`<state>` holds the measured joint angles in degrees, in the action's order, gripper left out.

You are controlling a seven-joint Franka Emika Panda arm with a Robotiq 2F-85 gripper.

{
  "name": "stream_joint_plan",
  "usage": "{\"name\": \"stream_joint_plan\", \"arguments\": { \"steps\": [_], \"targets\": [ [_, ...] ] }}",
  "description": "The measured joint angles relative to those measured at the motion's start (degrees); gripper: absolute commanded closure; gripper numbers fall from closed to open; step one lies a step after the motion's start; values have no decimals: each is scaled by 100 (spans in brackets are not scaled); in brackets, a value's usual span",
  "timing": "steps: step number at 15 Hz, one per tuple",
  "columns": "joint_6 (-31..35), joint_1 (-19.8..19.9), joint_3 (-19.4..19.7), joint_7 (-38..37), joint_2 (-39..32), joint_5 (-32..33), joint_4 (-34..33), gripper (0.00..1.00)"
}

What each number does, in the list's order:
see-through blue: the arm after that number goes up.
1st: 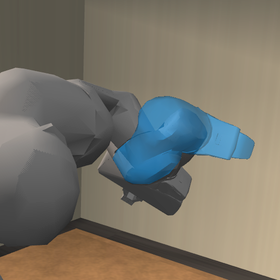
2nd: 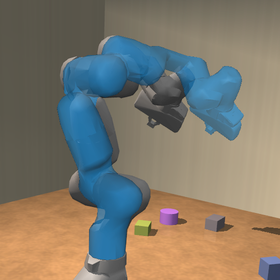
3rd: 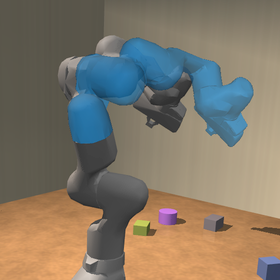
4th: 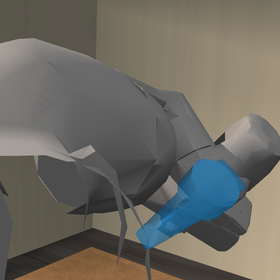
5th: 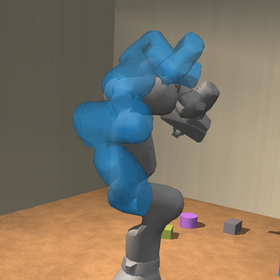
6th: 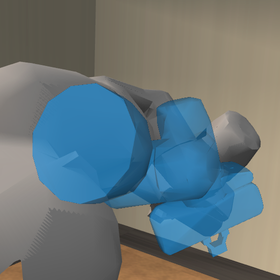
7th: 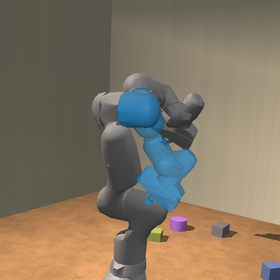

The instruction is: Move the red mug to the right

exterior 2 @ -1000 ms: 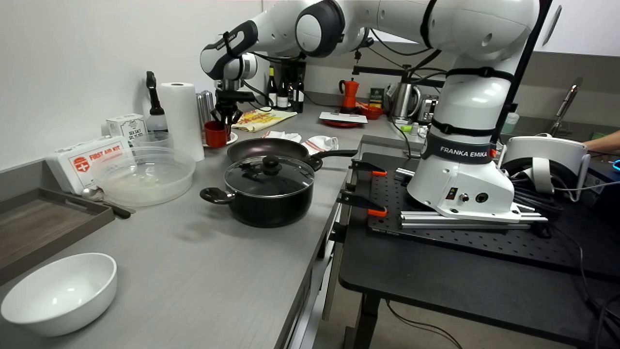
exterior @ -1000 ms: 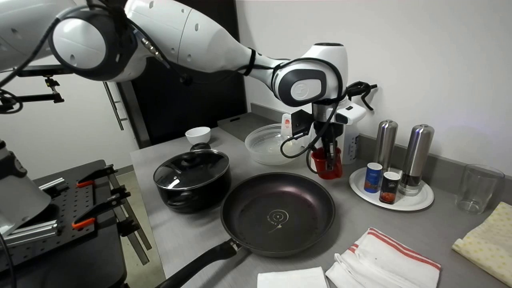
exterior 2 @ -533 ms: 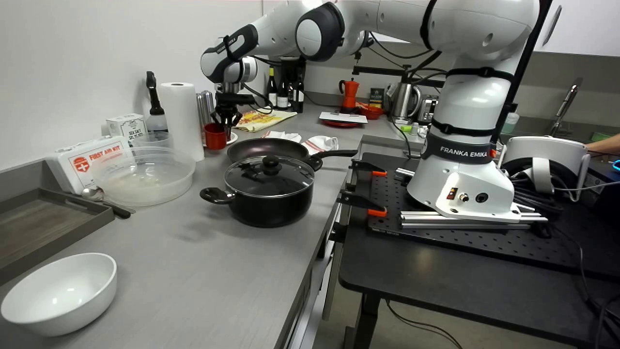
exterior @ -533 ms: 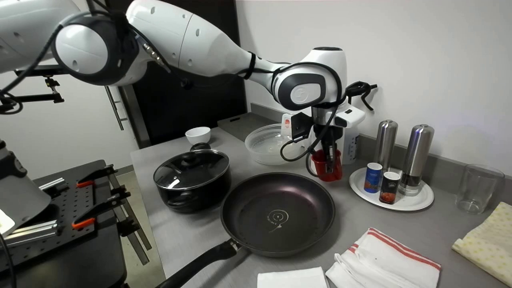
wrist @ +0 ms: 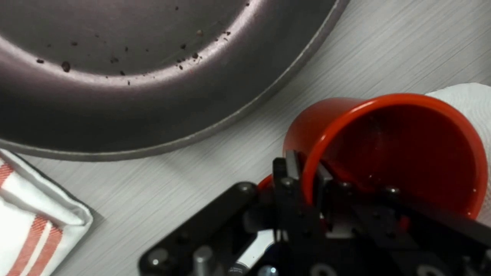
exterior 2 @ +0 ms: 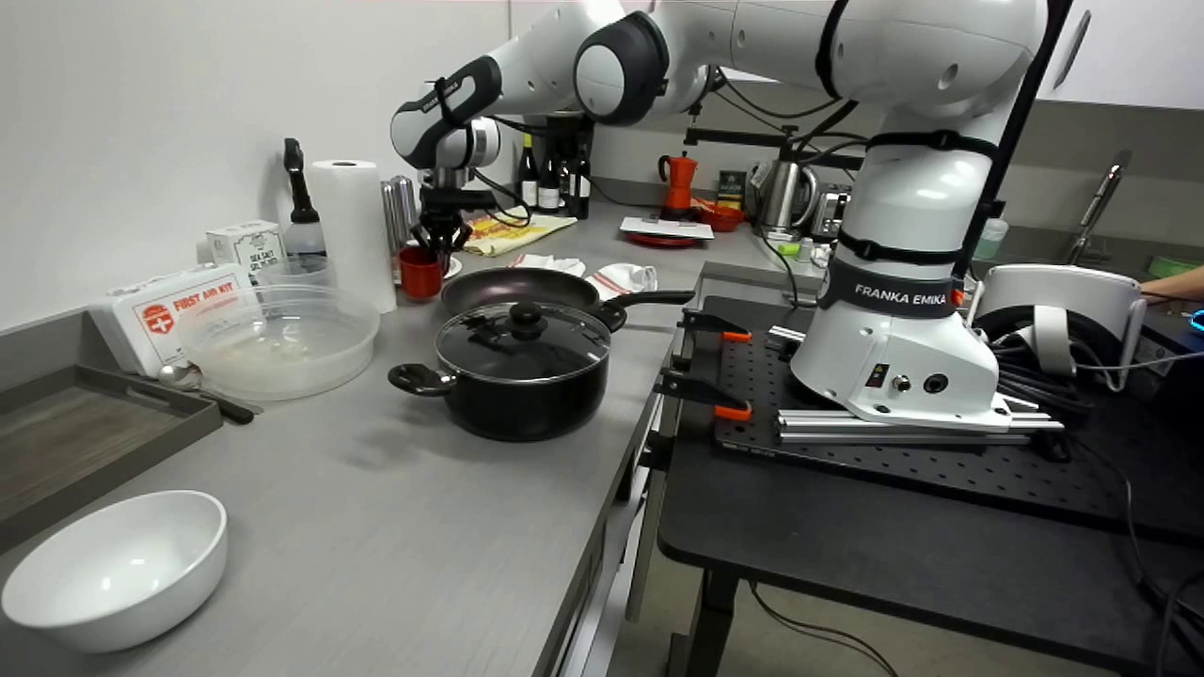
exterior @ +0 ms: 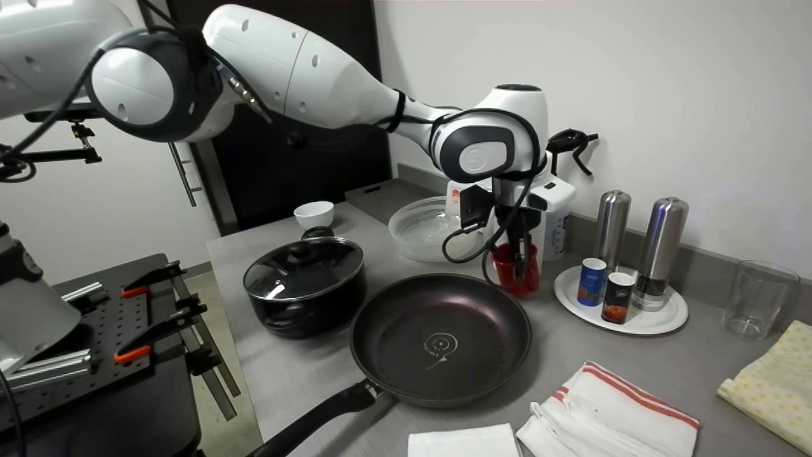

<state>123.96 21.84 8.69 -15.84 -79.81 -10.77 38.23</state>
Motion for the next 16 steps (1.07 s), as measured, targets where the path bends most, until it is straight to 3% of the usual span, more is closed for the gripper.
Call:
{"name": "stream_joint_plan", "arguments": {
  "steps": [8,10,11,12,14,16],
  "targets": [
    [-2,1,-112,0,-80,-5,0,98],
    [-2,4,-142,0,-88,-7,0,90],
    [-2,9,-155,0,-88,-9,0,80],
    [-2,15,-167,0,-88,-9,-1,81],
    [-1,27,-179,0,-88,-11,-6,70],
    [-1,39,-188,0,-88,-13,-20,67]
  ]
}}
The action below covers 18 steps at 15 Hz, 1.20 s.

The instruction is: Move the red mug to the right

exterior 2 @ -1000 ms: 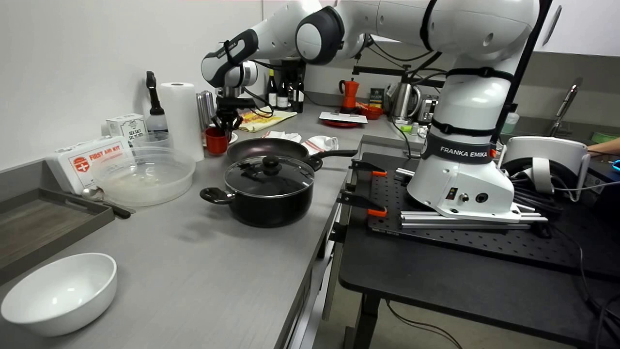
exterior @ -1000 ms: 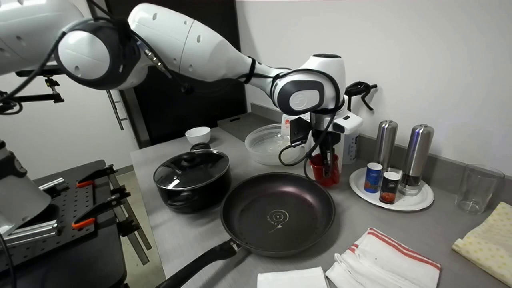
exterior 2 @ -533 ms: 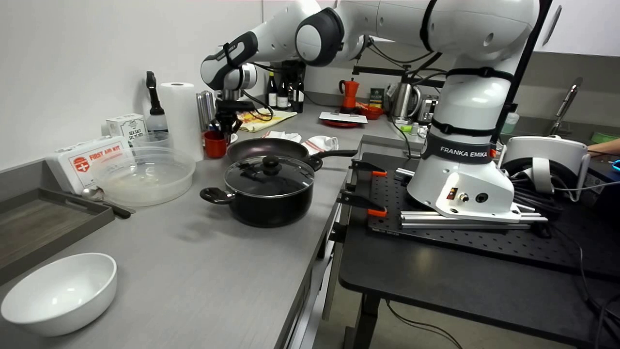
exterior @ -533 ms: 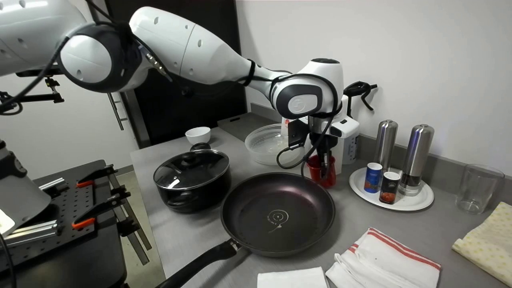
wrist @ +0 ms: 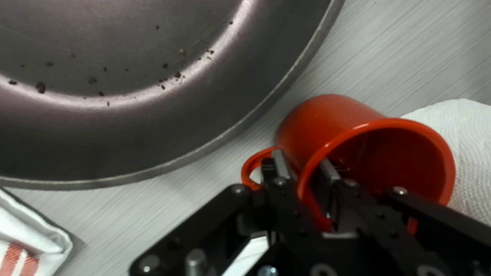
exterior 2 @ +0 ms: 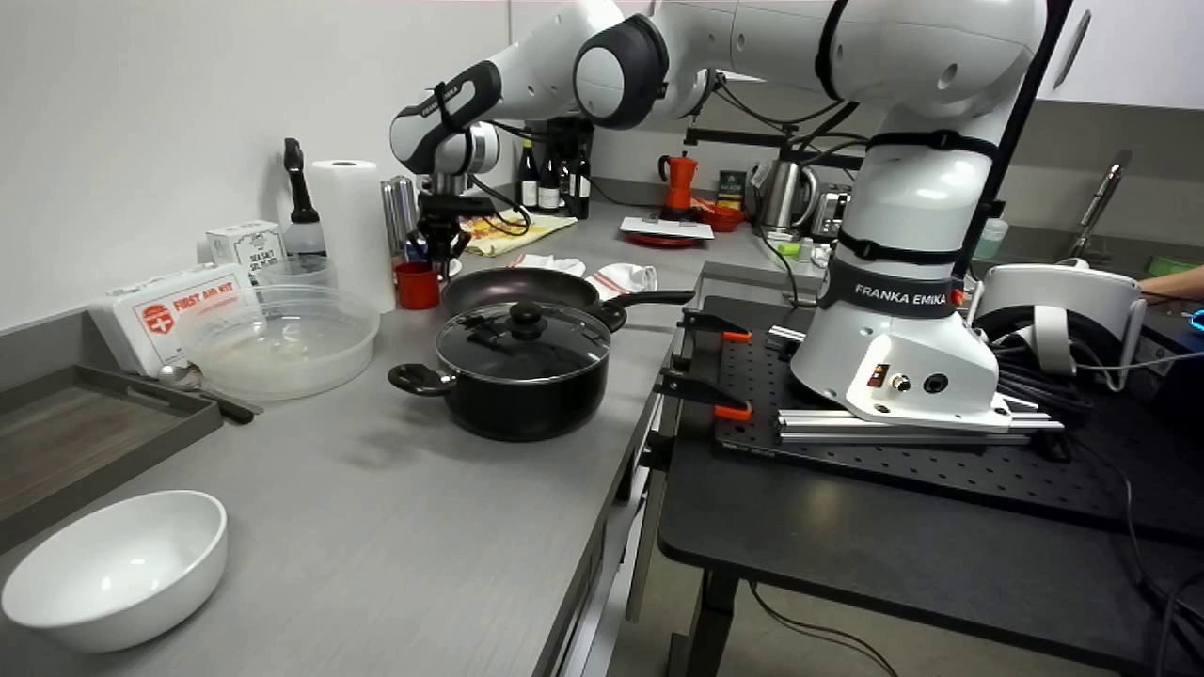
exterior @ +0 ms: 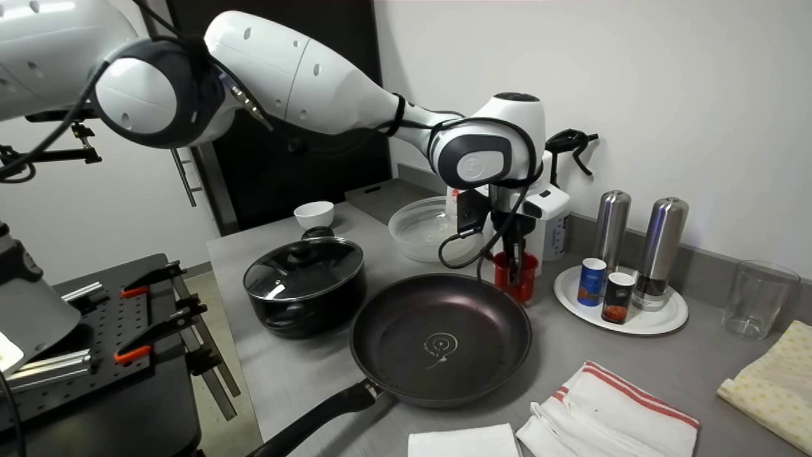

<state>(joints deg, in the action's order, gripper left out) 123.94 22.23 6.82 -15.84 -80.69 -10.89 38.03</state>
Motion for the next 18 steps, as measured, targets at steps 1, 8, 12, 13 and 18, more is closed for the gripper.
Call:
{"name": "stream_joint_plan", "arguments": {
  "steps": [1,8,12,13,18],
  "targets": [
    [0,5,-4,0,0,0,-11,61],
    [0,28,-22,0,1,-4,-126,4],
    [11,33,-44,0,1,-6,-177,0],
    [23,33,-52,4,2,-6,-200,0],
    [198,34,-175,85,105,-11,-288,0]
  ]
}}
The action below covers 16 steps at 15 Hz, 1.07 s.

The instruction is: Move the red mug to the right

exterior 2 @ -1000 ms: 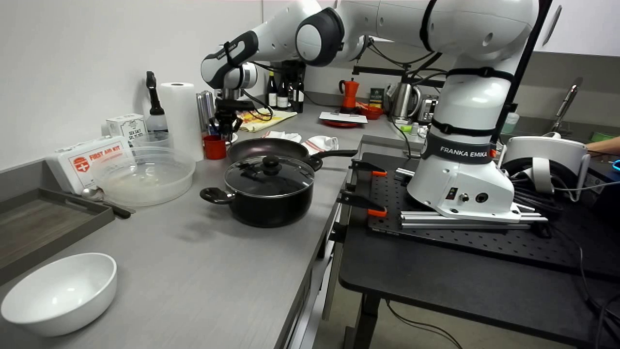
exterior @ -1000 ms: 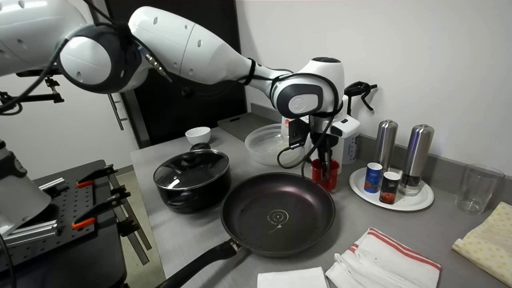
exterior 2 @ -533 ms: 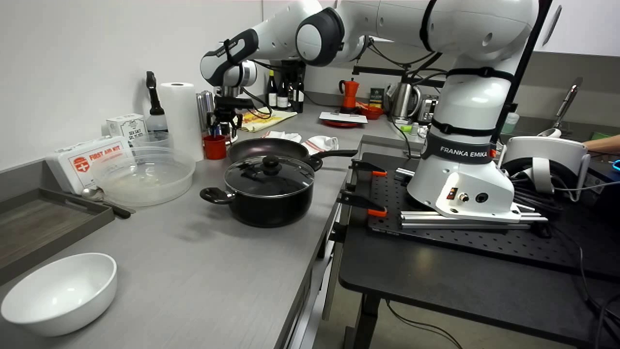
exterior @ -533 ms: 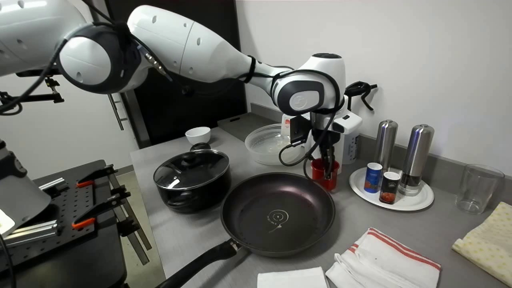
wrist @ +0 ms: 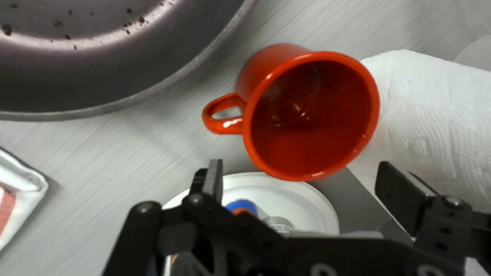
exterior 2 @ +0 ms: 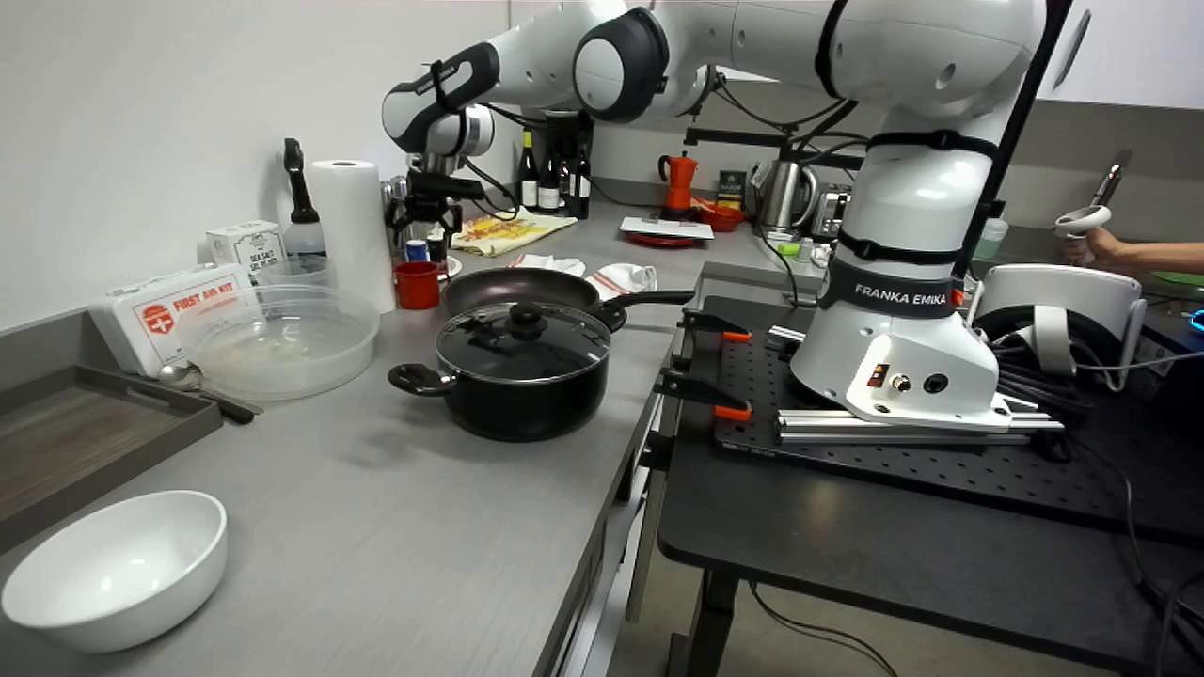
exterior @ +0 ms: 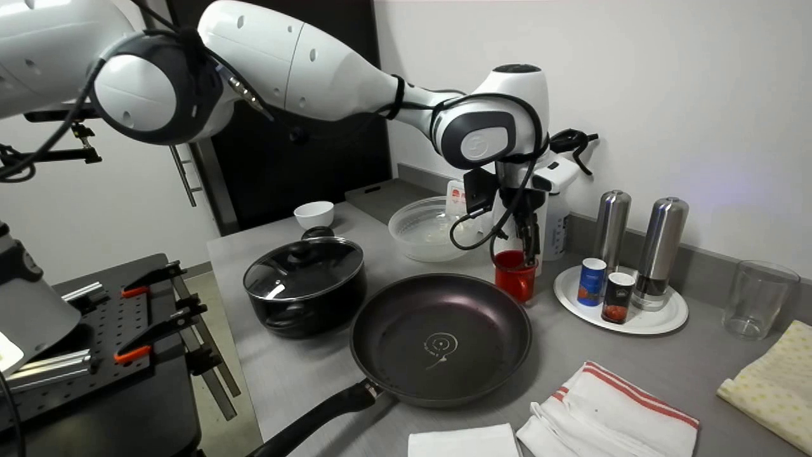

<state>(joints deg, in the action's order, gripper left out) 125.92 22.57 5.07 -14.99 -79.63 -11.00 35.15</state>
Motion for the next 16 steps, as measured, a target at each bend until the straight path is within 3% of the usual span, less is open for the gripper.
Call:
{"name": "stream_joint_plan", "arguments": {
  "steps": [8,16],
  "targets": [
    [115,-83,-349,616,495,1,136,0],
    [286,-224,-546,1183,1248,2,1305,0]
  ]
}}
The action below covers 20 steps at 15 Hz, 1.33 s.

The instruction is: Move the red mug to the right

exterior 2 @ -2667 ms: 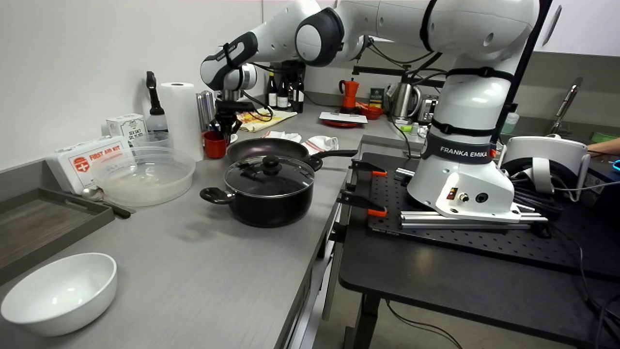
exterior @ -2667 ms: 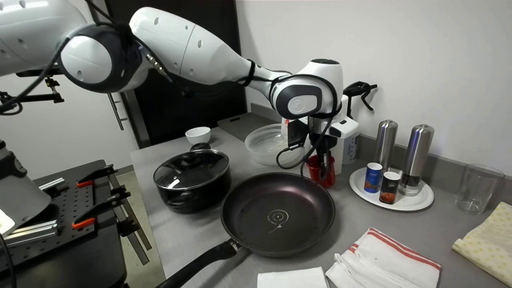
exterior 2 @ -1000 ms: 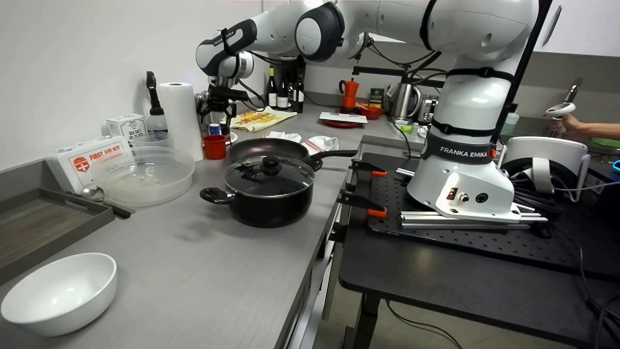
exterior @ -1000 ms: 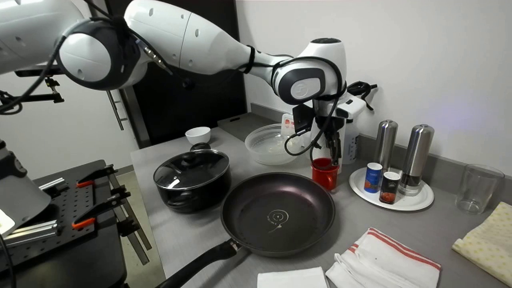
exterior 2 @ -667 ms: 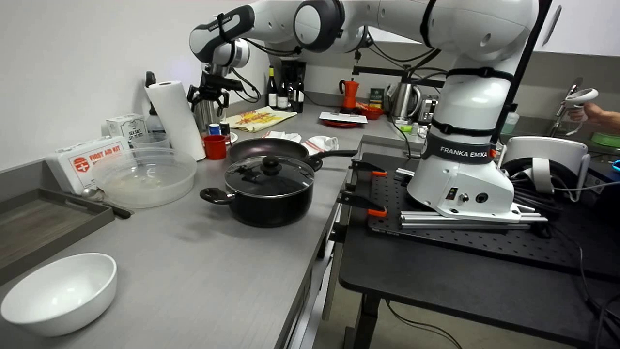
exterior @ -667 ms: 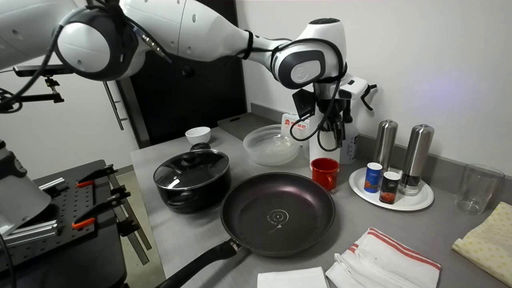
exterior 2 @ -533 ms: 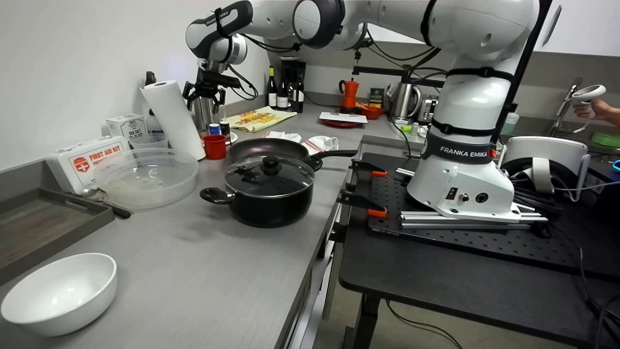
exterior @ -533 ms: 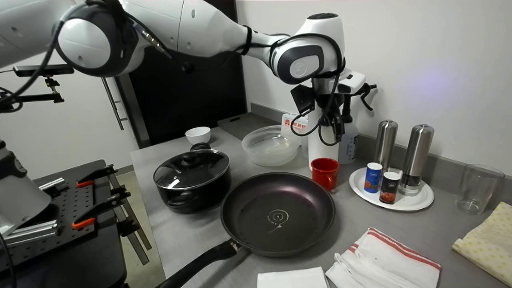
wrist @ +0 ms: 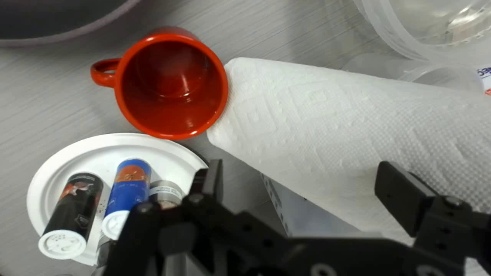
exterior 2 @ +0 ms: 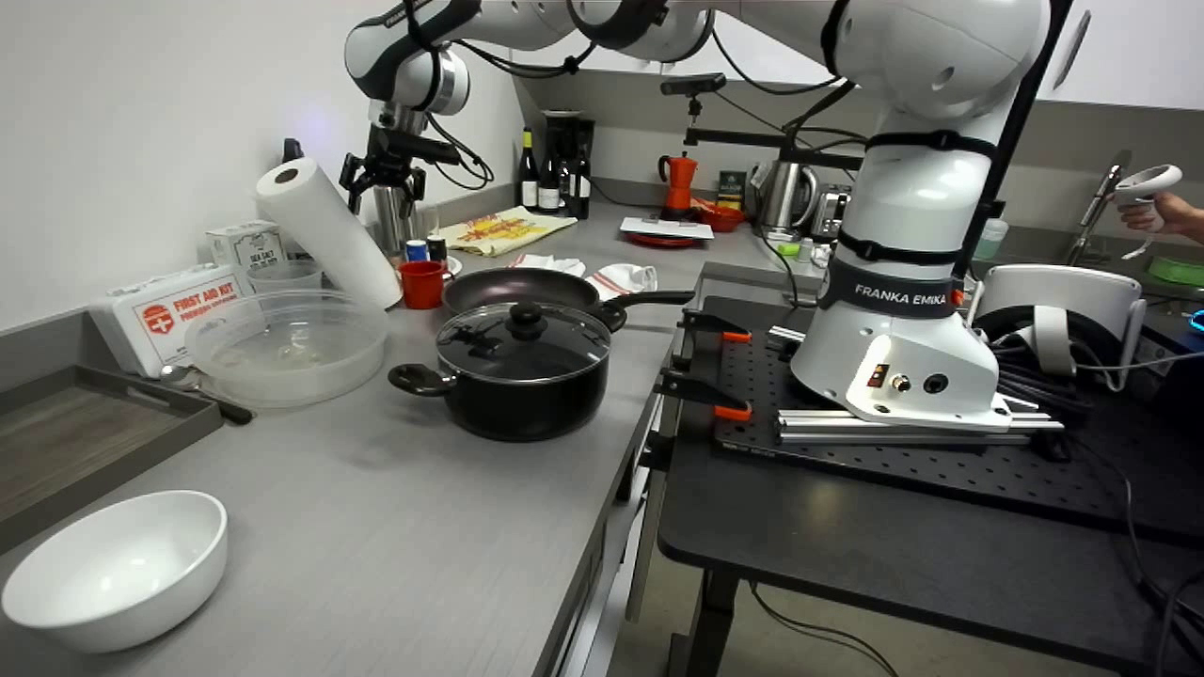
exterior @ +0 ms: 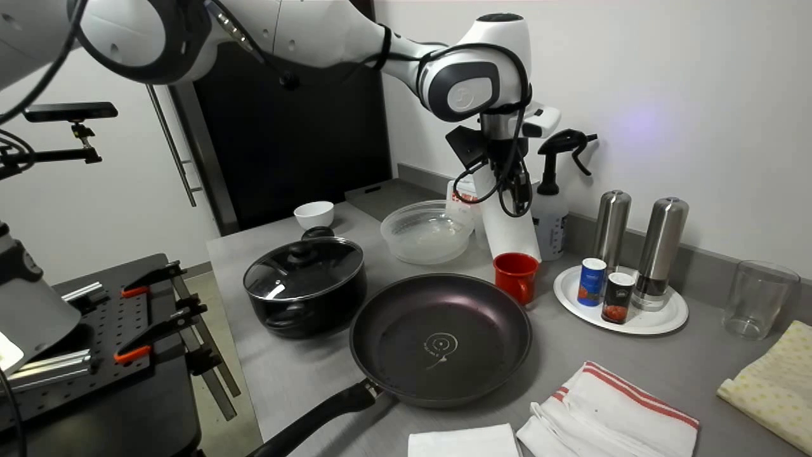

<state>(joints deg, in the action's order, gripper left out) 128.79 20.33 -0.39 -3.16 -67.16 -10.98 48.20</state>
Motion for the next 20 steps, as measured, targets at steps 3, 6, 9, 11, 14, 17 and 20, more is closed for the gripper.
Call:
{"name": "stream_joint_plan", "arguments": {
  "steps": [3,6,9,11,14,17,20],
  "targets": [
    [223,1,-59,202,369,0,679,0],
    [362,-2,-142,471,785,1,1384,0],
    [388,-24,-222,786,1262,13,2105,0],
    [372,-70,-248,1013,1615,21,2611,0],
    [310,-177,-252,1392,2162,21,3393,0],
    [251,-304,-252,1723,2719,37,4231,0],
    [118,-446,-253,2092,3232,97,5060,0]
  ]
}}
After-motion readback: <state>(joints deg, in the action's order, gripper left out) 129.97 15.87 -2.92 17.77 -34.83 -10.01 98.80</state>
